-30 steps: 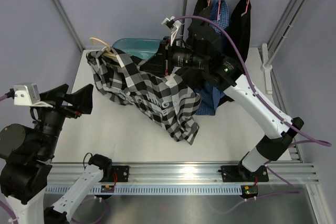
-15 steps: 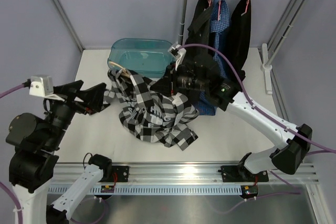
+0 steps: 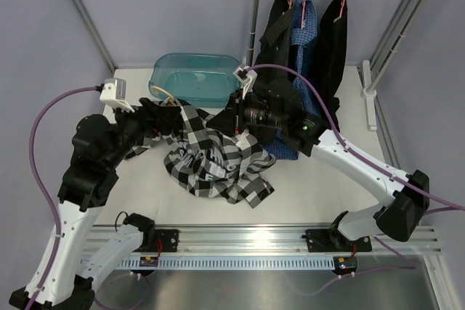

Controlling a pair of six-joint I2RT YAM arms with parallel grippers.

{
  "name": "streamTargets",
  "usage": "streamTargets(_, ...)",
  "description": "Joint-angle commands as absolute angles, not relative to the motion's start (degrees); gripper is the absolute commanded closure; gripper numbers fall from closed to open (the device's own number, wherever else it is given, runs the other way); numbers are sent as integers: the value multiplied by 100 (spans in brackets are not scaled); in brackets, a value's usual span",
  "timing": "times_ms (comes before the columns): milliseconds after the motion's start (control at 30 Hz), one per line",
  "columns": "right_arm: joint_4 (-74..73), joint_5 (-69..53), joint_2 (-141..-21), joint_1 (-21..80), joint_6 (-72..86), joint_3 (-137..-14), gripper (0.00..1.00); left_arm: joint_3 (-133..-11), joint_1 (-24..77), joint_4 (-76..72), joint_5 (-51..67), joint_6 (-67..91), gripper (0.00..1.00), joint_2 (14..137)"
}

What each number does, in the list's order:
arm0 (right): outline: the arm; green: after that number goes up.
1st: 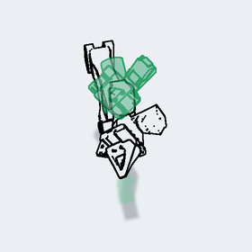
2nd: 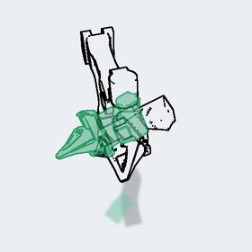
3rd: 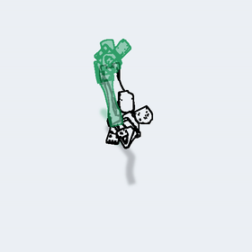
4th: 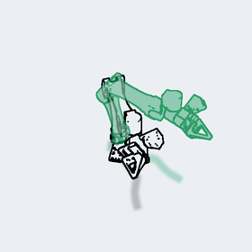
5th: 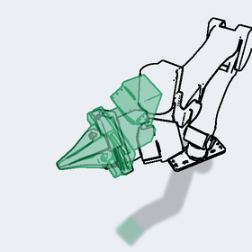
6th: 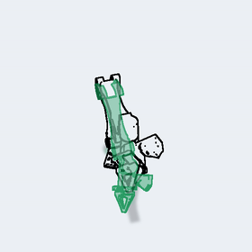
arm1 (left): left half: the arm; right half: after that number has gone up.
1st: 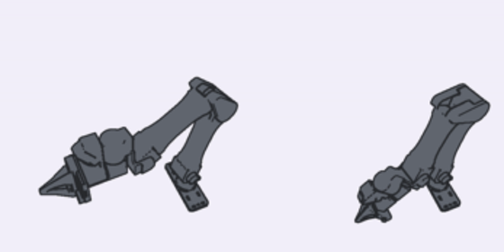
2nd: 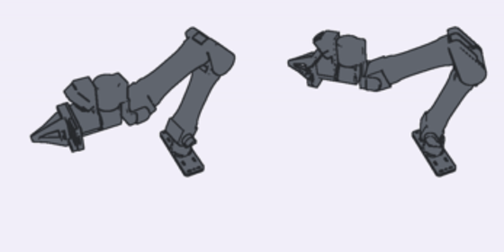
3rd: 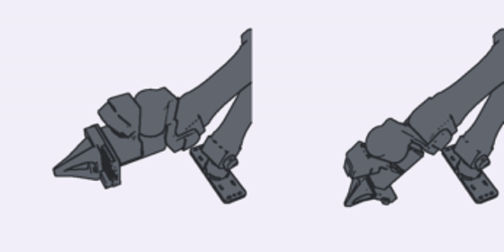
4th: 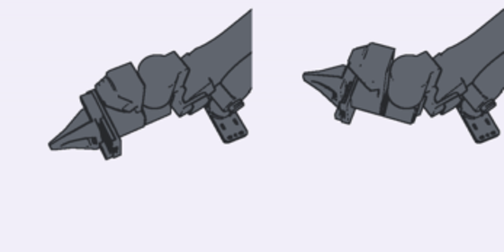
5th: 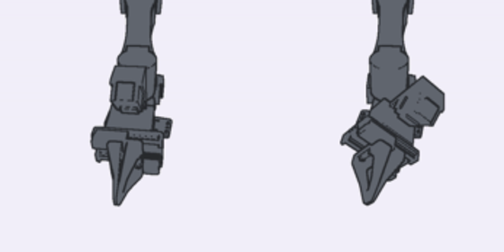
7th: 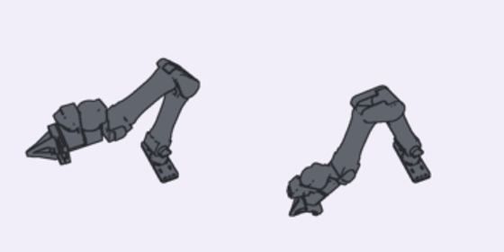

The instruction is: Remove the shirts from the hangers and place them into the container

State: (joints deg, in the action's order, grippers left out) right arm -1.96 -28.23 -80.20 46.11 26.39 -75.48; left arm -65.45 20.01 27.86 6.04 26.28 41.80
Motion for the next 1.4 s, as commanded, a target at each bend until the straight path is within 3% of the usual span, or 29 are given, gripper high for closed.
streamTargets(0, 501, -2979, -7848, 4614, 2812, -7620, 100, -6513, 2092, 2066, 651, 2769, 23, 4210)
streamTargets(200, 597, -3111, -7910, 4623, 2944, -7611, 100, -6574, 2188, 1758, 580, 2541, 31, 4324)
streamTargets(767, 922, -3401, -7901, 4623, 3313, -7418, 100, -6627, 2259, 1327, 123, 1925, 42, 4641)
streamTargets(1100, 985, -3419, -7937, 4623, 3393, -7286, 100, -6539, 2259, 1002, 316, 1960, 64, 4737)
streamTargets(1200, 731, -3305, -7945, 4623, 3200, -7312, 100, -6495, 2259, 897, 308, 1890, 79, 4781)
streamTargets(1300, 458, -3034, -7963, 4623, 3015, -7321, 91, -6495, 2259, 791, 185, 1767, 90, 4869)
streamTargets(1333, 274, -2945, -7963, 4614, 2884, -7313, 85, -6504, 2259, 765, 132, 1741, 95, 4895)
streamTargets(1367, 185, -2866, -7963, 4623, 2805, -7321, 70, -6495, 2259, 730, 62, 1705, 100, 4913)
